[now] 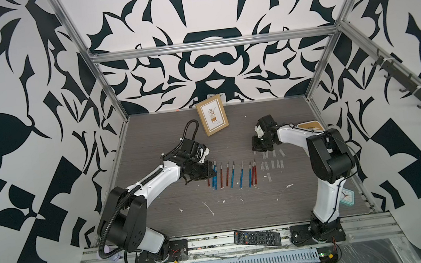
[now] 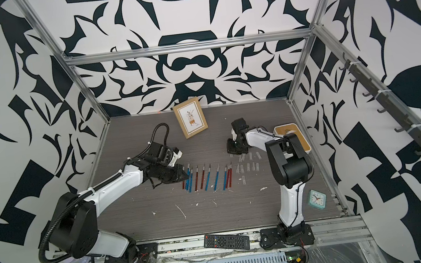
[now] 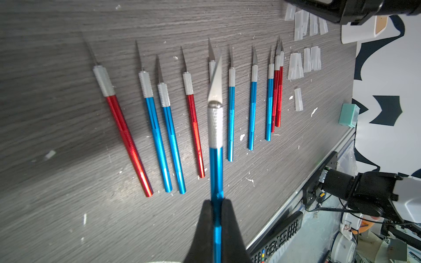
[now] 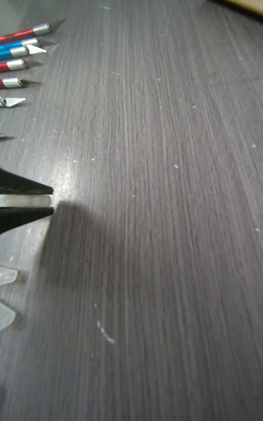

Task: Remove protective caps from carving knives
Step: Place the protective sleeve at the center of the board.

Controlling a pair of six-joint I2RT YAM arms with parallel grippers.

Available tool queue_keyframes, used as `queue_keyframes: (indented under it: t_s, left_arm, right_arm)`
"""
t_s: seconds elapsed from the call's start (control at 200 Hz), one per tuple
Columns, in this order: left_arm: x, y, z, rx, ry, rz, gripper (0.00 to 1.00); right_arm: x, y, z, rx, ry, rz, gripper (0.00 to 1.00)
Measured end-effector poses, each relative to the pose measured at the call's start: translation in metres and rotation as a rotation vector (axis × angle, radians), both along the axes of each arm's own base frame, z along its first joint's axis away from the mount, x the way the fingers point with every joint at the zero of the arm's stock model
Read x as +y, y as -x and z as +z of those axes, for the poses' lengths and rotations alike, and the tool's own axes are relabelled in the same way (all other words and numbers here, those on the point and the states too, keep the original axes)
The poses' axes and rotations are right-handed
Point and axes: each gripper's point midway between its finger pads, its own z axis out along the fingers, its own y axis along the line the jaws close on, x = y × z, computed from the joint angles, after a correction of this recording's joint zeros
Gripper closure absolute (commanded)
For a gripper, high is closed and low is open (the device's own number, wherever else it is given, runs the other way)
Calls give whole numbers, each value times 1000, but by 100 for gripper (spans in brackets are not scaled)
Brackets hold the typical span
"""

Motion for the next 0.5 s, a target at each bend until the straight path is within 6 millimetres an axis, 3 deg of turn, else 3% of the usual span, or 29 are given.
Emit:
queue_keyframes:
  t_s: [0.5]
  left_arm:
    - [1, 1, -2, 2, -7, 1, 100]
  right_arm:
    - [-3, 1, -3, 8, 25, -1, 89]
